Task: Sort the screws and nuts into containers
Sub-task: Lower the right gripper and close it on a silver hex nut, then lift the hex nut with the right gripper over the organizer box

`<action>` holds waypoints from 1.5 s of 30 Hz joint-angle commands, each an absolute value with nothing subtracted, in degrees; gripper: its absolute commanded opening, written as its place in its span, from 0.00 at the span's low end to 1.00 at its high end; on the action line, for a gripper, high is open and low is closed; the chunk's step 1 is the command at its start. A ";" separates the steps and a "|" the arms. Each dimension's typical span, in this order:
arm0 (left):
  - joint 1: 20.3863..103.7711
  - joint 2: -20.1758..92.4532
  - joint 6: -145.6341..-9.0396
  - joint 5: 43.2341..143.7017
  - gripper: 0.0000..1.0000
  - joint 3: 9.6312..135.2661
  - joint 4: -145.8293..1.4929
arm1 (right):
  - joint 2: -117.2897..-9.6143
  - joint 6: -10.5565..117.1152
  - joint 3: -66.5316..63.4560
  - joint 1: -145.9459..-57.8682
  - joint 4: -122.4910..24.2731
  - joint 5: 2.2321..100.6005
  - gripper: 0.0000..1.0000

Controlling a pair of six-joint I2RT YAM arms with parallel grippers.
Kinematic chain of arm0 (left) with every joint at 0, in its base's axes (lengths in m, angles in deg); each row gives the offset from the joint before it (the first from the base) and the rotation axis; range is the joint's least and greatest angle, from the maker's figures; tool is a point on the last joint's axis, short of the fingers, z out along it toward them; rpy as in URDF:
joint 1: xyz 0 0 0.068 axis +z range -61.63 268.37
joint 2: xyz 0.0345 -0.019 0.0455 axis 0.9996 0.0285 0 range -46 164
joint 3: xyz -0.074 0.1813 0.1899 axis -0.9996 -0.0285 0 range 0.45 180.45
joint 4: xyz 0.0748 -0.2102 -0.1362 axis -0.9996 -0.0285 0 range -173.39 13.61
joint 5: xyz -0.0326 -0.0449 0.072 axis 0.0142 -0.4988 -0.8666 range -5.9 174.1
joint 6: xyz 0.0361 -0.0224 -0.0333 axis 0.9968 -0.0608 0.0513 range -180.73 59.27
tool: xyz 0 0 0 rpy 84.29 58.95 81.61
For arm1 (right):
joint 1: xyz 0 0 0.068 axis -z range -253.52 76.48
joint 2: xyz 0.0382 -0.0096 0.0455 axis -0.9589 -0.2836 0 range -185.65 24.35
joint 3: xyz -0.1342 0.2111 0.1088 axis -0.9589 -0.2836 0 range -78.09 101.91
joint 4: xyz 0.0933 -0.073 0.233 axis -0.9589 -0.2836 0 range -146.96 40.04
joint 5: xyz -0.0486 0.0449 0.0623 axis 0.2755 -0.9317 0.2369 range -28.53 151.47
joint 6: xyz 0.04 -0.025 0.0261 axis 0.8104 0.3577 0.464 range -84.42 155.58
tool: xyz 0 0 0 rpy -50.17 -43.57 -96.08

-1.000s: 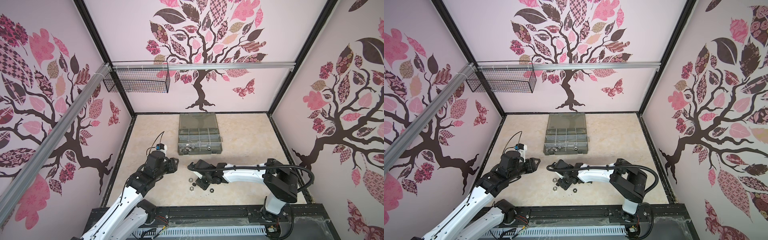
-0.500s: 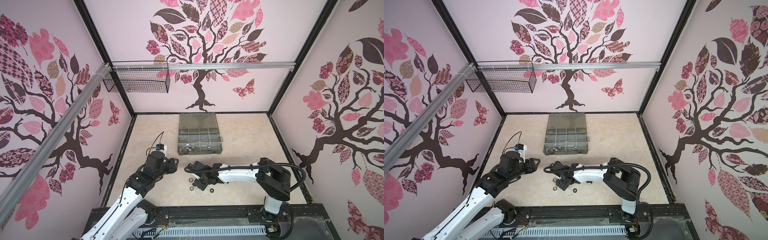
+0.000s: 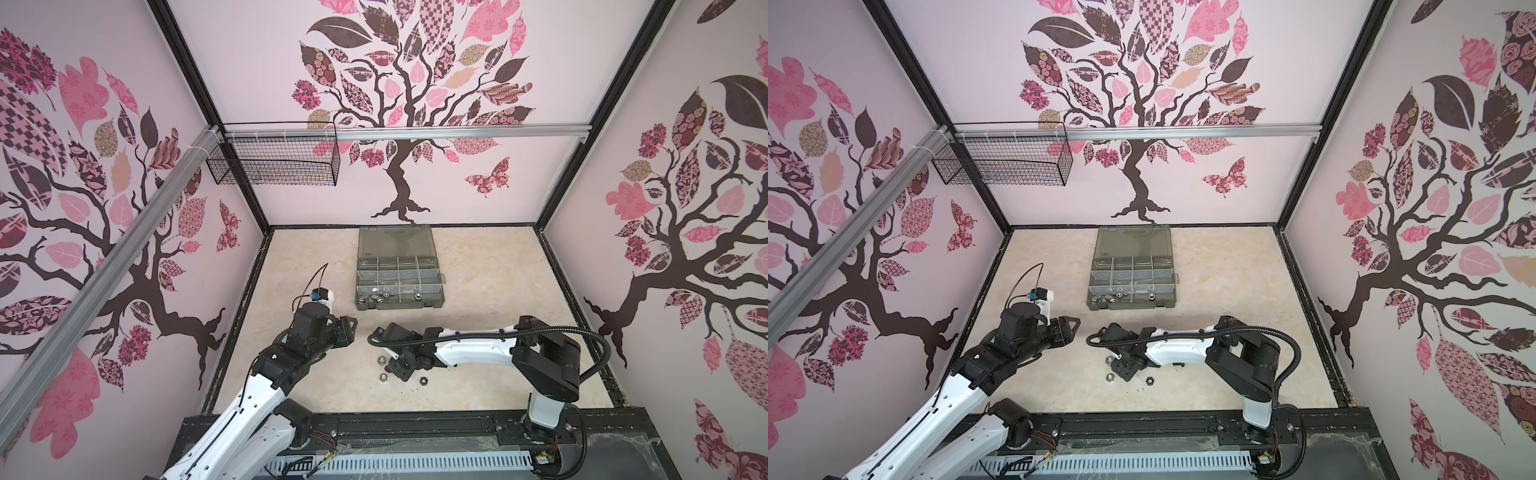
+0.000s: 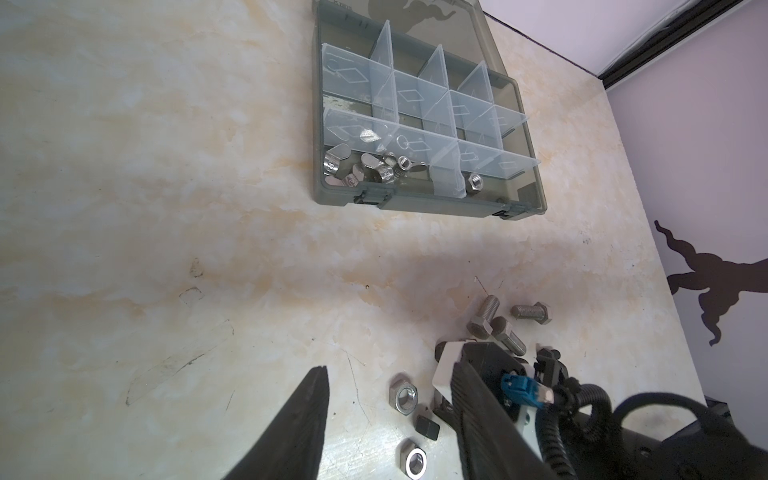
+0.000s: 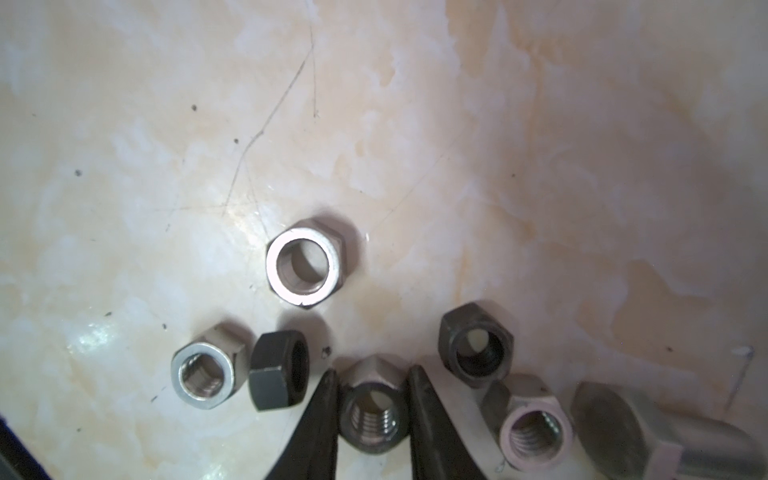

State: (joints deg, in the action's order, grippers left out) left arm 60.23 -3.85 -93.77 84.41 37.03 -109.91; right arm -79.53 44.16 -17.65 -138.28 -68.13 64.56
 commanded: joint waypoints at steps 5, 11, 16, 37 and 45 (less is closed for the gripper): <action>60.45 -4.60 -93.87 84.54 0.51 34.17 -110.25 | -77.87 43.48 -17.97 -138.52 -69.21 65.31 0.26; 60.42 -5.79 -94.22 84.10 0.51 34.02 -111.05 | -74.71 42.44 -18.83 -138.23 -70.09 66.08 0.26; 60.43 -6.52 -94.54 83.84 0.51 33.94 -111.73 | -72.08 42.00 -19.19 -136.95 -70.78 65.96 0.26; 60.47 -6.69 -94.49 83.66 0.51 34.52 -112.62 | -65.97 35.14 -13.39 -123.63 -70.20 64.18 0.26; 60.44 -6.98 -94.31 83.58 0.51 35.14 -113.35 | -67.63 33.66 -11.98 -118.87 -68.96 63.52 0.26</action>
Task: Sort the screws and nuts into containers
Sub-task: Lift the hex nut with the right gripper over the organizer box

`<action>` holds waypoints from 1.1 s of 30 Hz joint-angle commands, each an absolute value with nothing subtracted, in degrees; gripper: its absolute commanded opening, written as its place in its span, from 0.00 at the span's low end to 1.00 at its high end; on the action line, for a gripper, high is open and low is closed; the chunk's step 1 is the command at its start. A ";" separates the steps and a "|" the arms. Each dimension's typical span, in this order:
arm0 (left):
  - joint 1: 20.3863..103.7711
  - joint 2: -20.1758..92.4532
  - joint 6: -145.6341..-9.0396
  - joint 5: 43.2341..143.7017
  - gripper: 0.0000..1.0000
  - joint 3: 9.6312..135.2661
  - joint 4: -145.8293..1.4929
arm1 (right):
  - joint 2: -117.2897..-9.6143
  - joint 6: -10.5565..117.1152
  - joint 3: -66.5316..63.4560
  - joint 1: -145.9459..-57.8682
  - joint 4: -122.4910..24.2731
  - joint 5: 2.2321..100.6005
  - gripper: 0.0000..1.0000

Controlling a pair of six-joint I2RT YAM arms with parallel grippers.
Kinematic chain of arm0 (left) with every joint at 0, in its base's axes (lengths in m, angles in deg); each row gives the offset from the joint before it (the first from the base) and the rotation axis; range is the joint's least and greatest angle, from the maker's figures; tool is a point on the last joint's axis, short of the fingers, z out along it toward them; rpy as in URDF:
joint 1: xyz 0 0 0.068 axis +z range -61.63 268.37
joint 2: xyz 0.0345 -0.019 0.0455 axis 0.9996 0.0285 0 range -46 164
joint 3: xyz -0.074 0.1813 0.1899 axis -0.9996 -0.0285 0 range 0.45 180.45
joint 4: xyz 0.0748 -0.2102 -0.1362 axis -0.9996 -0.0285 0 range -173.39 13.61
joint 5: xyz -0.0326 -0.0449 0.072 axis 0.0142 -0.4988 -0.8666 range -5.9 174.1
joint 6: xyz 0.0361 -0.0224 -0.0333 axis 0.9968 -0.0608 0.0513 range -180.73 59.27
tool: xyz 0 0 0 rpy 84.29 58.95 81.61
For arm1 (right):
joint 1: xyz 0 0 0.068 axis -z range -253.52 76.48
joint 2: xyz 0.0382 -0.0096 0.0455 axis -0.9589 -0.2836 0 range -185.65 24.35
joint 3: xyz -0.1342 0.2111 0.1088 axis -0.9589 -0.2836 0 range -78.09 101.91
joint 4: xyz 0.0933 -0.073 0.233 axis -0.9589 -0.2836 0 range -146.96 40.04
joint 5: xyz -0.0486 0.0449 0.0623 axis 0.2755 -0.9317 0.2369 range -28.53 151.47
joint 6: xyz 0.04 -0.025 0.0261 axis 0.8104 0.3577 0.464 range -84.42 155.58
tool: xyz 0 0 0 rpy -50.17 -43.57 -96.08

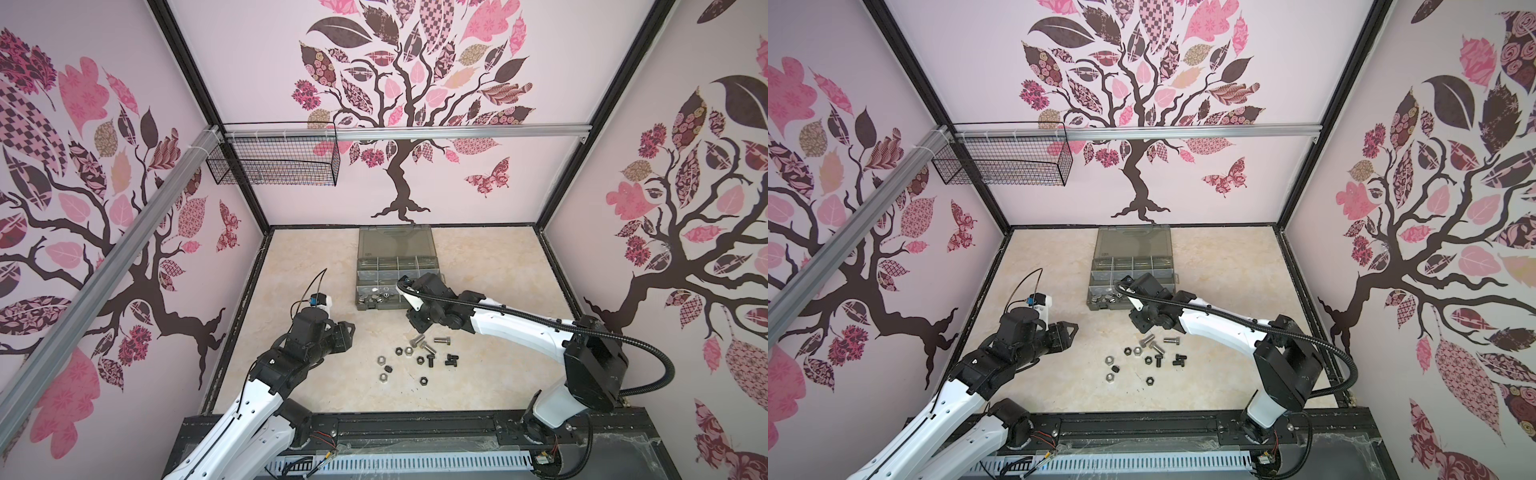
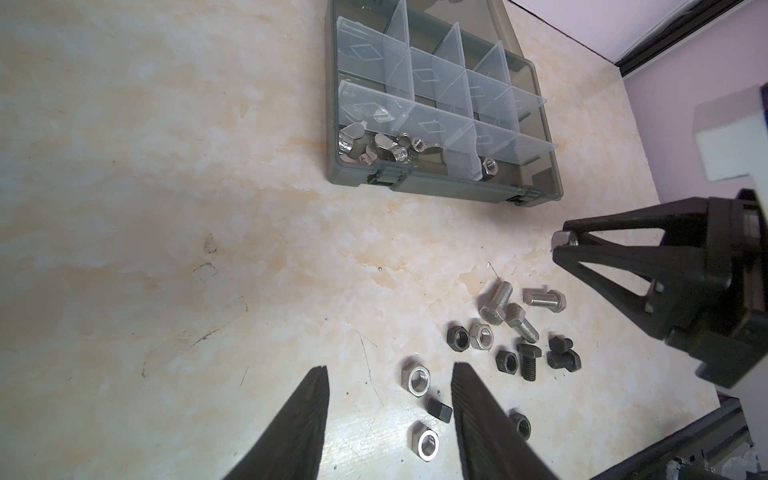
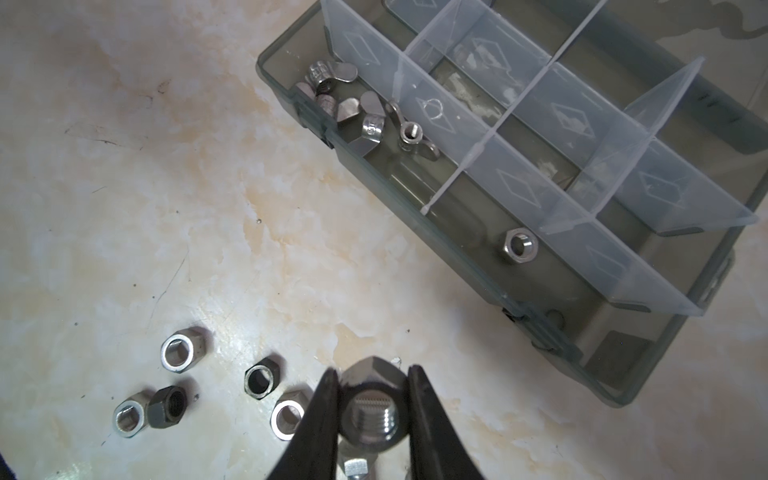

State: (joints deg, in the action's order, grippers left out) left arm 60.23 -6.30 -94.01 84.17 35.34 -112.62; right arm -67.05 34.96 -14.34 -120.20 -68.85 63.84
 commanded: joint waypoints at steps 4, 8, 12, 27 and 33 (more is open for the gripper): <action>60.43 -7.15 -94.26 83.69 0.51 35.87 -113.99 | -68.35 33.99 -12.29 -115.44 -67.23 61.75 0.26; 60.44 -7.16 -94.32 83.94 0.51 35.82 -113.93 | -69.29 33.61 -11.70 -113.64 -66.54 61.47 0.26; 60.46 -6.98 -94.72 84.60 0.51 35.04 -113.00 | -70.12 33.05 -10.94 -112.12 -66.57 61.08 0.26; 60.46 -5.33 -94.96 87.08 0.50 34.66 -110.87 | -72.58 32.70 -9.89 -109.79 -65.93 59.97 0.26; 60.42 -4.57 -94.93 87.87 0.50 34.55 -110.26 | -72.95 32.59 -9.85 -109.45 -65.92 59.71 0.26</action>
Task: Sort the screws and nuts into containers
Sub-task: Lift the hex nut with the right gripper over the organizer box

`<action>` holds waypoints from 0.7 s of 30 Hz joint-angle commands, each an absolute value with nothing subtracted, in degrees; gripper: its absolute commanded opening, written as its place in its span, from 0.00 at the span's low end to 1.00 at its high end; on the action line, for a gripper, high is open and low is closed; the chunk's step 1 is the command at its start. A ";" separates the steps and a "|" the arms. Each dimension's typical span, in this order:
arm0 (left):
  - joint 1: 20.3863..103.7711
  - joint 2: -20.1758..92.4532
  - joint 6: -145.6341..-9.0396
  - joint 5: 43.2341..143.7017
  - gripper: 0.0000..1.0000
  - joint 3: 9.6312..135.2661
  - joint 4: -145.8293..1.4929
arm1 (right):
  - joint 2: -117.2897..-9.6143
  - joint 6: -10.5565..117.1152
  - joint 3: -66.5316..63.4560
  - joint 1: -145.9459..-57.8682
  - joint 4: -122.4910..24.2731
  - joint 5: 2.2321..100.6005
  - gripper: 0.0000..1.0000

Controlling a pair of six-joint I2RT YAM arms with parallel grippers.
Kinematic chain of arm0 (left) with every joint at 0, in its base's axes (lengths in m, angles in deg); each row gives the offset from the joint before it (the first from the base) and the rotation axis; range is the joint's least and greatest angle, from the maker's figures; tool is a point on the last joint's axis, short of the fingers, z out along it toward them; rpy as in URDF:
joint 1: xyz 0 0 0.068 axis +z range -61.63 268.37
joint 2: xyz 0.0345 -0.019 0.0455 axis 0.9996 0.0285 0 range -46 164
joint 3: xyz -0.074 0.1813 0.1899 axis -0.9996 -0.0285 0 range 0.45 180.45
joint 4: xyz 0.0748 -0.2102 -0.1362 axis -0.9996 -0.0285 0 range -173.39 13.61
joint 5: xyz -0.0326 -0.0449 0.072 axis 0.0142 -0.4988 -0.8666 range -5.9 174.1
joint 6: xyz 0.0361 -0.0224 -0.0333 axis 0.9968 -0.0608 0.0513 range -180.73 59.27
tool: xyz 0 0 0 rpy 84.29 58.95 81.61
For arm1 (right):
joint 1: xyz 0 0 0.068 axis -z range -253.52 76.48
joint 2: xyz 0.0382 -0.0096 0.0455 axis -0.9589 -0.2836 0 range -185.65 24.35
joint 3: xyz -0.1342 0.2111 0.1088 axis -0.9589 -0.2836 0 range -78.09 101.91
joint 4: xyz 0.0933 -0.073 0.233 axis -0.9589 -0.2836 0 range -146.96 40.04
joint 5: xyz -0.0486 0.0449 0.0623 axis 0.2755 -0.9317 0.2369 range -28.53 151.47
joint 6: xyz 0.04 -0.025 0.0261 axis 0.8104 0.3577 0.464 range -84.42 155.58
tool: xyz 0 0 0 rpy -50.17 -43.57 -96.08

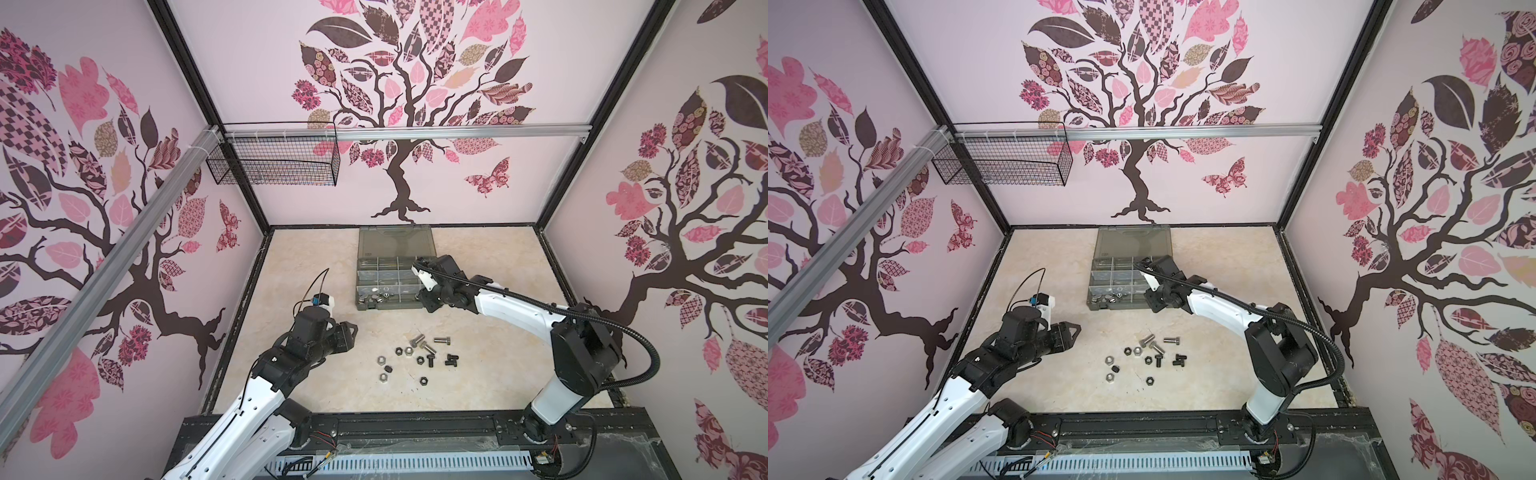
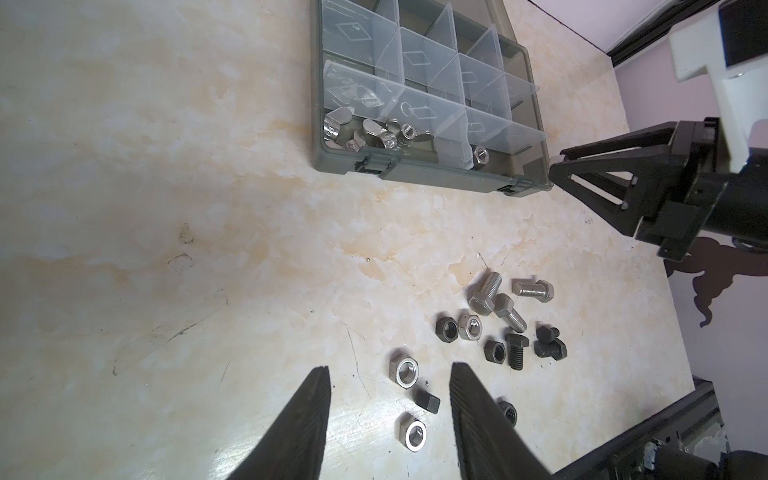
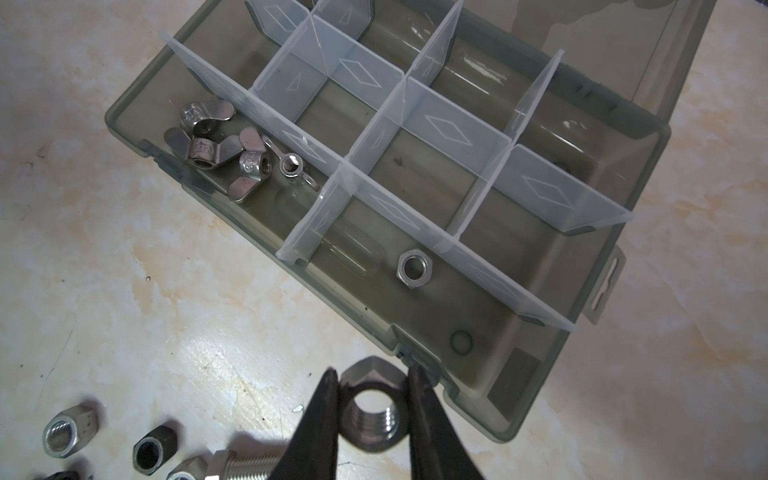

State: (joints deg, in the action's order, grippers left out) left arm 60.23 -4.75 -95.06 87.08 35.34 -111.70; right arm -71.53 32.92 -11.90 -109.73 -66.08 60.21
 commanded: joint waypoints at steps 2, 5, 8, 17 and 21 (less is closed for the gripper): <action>60.51 -4.31 -94.92 88.18 0.50 34.54 -109.90 | -72.95 32.55 -9.91 -109.38 -65.97 59.71 0.26; 60.45 -3.73 -95.01 88.83 0.50 34.39 -109.24 | -72.91 32.62 -10.04 -109.20 -66.04 59.63 0.26; 60.39 -2.87 -95.19 89.70 0.49 34.16 -108.44 | -72.79 32.76 -10.37 -109.21 -66.09 59.43 0.26; 59.30 0.13 -95.54 90.95 0.49 34.05 -106.02 | -71.94 32.83 -11.06 -109.03 -66.57 59.36 0.27; 58.32 1.23 -95.56 90.71 0.49 34.36 -105.43 | -71.84 32.60 -11.10 -108.92 -66.66 59.37 0.27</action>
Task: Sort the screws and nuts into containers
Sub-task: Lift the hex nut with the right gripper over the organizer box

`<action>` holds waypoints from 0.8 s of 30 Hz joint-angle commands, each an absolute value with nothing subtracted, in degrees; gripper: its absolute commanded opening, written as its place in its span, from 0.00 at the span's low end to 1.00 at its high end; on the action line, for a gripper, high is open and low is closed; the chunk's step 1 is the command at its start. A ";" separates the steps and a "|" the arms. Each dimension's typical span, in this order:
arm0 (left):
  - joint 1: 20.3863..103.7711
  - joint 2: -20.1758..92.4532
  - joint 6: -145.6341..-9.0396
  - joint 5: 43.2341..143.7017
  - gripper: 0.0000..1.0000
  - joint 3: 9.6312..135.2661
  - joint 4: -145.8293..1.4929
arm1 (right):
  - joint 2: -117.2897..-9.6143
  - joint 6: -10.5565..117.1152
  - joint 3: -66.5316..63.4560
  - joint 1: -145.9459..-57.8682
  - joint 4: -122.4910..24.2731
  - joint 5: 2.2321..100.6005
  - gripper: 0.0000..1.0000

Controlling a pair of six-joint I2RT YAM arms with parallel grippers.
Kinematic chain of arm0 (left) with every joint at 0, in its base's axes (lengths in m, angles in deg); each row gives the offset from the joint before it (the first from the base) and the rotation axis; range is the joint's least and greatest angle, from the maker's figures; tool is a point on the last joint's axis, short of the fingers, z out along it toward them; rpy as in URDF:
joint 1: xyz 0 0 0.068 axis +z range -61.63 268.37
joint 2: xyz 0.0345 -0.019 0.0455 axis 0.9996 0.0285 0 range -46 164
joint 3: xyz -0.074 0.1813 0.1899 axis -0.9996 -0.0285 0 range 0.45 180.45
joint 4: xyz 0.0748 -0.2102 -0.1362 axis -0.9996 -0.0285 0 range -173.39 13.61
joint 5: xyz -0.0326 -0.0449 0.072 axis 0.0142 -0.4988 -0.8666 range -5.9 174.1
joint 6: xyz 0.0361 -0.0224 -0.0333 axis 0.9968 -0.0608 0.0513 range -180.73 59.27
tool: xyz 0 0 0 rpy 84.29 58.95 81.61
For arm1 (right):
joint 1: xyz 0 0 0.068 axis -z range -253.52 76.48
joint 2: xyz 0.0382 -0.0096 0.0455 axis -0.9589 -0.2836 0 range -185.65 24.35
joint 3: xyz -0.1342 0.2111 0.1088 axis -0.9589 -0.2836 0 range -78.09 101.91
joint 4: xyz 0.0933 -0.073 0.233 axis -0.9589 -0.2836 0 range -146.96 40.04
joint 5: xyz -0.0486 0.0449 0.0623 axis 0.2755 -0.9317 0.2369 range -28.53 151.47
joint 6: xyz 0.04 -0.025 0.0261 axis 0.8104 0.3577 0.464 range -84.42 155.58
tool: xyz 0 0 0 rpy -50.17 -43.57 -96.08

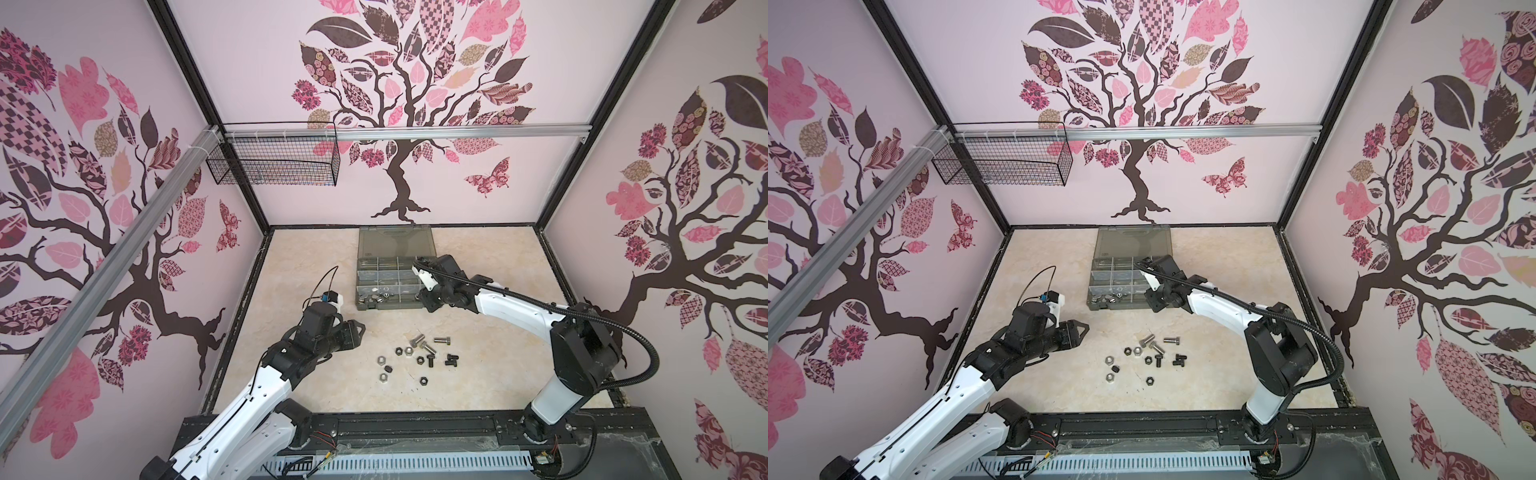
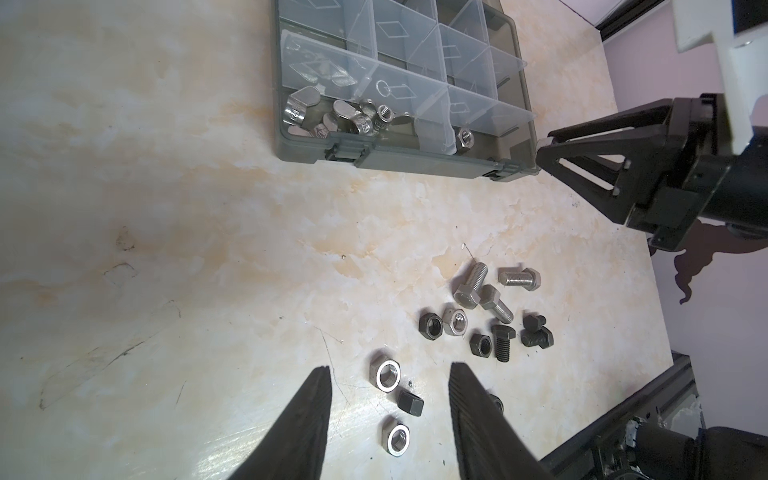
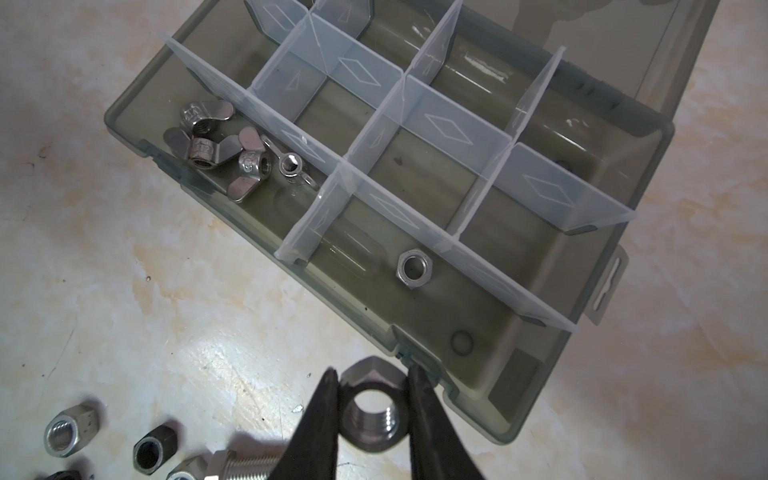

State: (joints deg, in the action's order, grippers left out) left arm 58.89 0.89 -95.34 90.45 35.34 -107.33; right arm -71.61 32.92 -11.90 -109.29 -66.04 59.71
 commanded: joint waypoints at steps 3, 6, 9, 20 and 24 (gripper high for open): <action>57.17 1.46 -95.86 89.81 0.49 34.39 -105.06 | -71.88 32.56 -10.90 -108.79 -66.75 59.34 0.27; 55.95 1.79 -96.30 88.63 0.49 34.20 -104.31 | -71.97 32.50 -10.61 -108.76 -66.93 59.40 0.27; 54.88 2.32 -96.68 88.41 0.49 34.13 -103.49 | -72.38 32.42 -10.16 -108.68 -67.30 59.36 0.27; 53.97 3.16 -96.44 88.17 0.49 34.23 -102.95 | -72.86 32.64 -9.74 -108.68 -67.45 59.07 0.27; 53.77 3.62 -96.46 88.16 0.49 34.37 -102.59 | -72.81 32.60 -9.65 -108.67 -67.57 59.27 0.27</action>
State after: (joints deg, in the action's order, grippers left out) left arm 54.13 3.38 -96.56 88.68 35.34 -104.00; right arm -71.61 32.73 -11.90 -108.97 -66.47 59.51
